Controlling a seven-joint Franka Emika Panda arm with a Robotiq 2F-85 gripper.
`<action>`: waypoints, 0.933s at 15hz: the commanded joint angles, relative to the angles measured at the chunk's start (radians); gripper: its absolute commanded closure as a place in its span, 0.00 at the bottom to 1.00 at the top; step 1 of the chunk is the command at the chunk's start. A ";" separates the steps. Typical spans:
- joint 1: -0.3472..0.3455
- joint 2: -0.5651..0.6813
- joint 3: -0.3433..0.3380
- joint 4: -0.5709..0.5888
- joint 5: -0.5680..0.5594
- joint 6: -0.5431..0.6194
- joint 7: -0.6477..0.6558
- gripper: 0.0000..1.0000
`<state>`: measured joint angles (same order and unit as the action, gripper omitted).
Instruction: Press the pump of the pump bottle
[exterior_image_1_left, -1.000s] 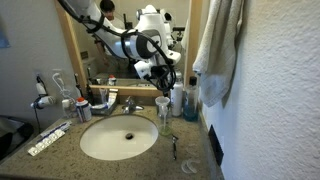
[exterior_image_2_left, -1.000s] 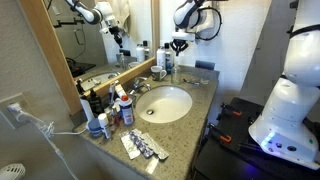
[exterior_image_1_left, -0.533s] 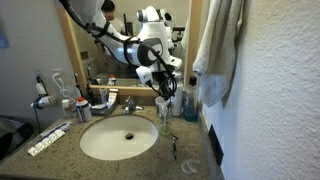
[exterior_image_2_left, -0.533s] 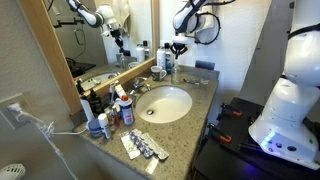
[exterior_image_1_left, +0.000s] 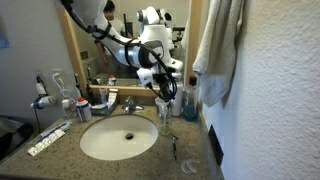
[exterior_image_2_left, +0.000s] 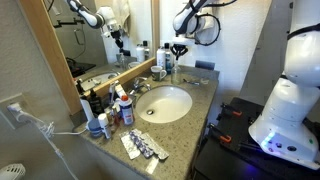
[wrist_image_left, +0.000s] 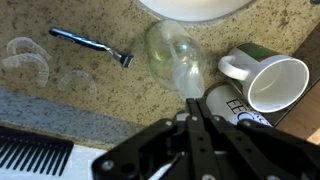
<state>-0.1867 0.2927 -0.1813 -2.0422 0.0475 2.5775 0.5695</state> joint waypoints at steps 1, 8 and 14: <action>0.018 0.000 -0.016 -0.012 0.033 0.016 -0.026 0.95; 0.023 0.006 -0.020 -0.016 0.034 0.010 -0.019 0.95; 0.020 0.012 -0.019 -0.030 0.038 0.028 -0.026 0.95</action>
<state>-0.1830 0.3032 -0.1829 -2.0437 0.0591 2.5775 0.5695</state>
